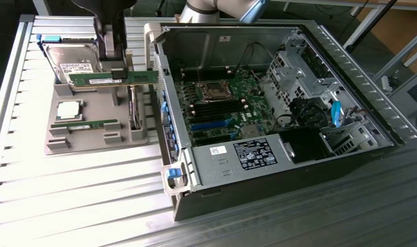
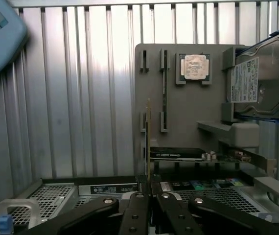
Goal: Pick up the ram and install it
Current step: 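Pick up the ram and move it above insertion slot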
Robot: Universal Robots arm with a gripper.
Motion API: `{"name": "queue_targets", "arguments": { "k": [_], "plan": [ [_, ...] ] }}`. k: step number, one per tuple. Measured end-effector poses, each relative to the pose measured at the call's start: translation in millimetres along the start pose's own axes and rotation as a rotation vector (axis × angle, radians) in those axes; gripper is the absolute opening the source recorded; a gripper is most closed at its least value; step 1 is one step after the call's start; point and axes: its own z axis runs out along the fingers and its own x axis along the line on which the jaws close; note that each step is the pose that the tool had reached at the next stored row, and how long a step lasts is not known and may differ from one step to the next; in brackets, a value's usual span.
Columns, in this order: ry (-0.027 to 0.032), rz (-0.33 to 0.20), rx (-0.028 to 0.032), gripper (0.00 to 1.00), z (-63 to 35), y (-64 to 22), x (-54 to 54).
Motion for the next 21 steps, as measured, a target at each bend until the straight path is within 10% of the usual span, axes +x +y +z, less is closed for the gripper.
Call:
{"name": "queue_targets", "arguments": {
  "k": [21],
  "plan": [
    [0.0077,0.000,0.0003,0.11,0.4,-31.9,-1.1]
  ]
}}
